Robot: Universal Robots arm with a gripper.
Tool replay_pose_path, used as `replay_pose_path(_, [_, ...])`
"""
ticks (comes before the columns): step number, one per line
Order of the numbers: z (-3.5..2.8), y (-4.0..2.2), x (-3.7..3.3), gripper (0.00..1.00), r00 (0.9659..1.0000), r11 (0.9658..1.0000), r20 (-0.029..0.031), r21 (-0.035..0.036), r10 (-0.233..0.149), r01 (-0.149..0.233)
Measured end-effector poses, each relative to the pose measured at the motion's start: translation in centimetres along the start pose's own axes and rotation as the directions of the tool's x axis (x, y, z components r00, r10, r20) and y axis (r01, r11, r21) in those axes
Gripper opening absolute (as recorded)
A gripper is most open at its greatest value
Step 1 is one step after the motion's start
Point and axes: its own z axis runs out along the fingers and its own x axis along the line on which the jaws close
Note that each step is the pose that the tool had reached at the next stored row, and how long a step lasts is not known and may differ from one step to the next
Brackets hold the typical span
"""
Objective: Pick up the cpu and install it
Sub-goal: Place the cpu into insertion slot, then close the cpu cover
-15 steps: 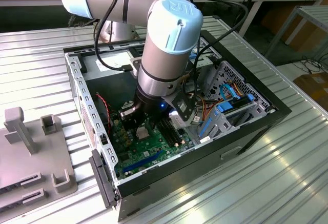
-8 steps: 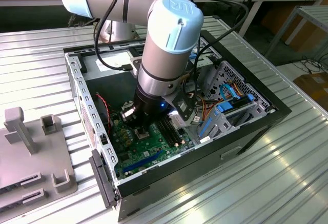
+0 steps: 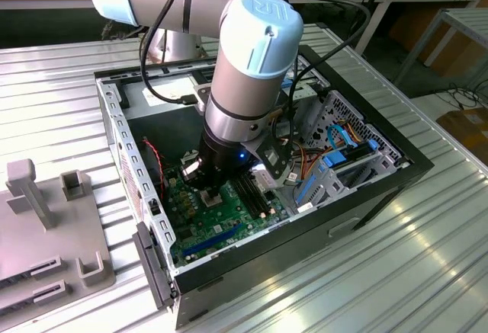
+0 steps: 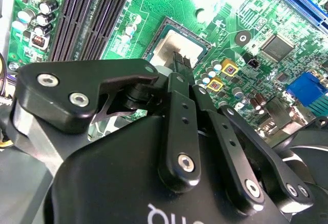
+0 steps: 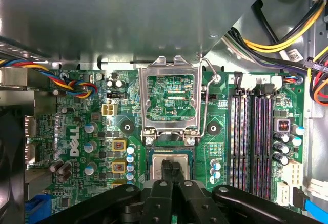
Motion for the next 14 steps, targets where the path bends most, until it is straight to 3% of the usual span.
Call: replay_pose_path(14, [-0.01, -0.01, -0.05, 0.11, 1.0, 1.0, -0.0003, 0.0001, 0.0, 0.0])
